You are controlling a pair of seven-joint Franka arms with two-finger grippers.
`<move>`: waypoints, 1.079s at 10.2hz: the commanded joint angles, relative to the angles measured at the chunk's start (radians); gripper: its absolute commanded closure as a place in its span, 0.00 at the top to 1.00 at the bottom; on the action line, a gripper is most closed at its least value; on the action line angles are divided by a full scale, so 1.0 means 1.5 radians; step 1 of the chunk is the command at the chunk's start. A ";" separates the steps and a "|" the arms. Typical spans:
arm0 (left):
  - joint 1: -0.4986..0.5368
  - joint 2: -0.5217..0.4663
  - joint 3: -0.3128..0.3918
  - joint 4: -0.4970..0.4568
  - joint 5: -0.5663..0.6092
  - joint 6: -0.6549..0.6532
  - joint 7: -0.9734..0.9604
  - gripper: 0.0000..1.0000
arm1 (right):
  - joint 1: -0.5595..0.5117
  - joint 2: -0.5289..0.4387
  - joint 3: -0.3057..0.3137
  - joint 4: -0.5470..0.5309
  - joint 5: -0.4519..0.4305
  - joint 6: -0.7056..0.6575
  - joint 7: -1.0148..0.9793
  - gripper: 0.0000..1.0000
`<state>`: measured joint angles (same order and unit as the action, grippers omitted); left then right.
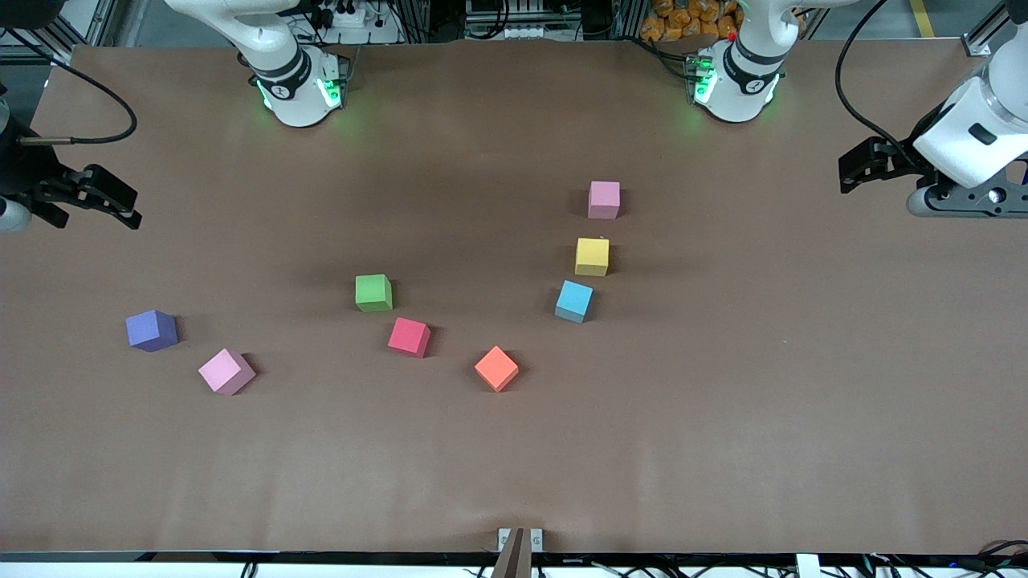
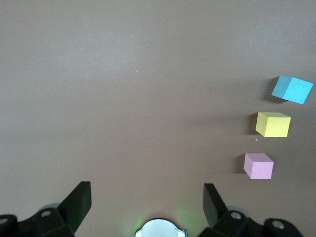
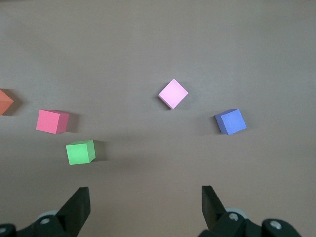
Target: Arrange blocks into number 1
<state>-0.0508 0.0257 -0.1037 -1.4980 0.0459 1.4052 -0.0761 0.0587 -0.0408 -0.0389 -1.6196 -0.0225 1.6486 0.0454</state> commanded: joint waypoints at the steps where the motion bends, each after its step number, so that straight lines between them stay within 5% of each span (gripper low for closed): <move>1: 0.011 -0.019 -0.008 -0.014 -0.002 0.007 0.016 1.00 | 0.000 0.005 -0.001 0.014 0.011 -0.012 0.003 1.00; 7: 0.002 0.013 -0.011 -0.020 -0.007 0.065 -0.015 1.00 | 0.001 0.006 0.000 0.013 0.011 -0.012 0.008 1.00; 11: -0.002 0.101 -0.048 -0.022 -0.041 0.130 -0.024 1.00 | 0.002 0.054 0.040 -0.028 0.013 -0.009 0.004 1.00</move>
<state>-0.0542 0.1214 -0.1435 -1.5384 0.0014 1.5620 -0.0862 0.0597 0.0035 -0.0124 -1.6412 -0.0183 1.6337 0.0456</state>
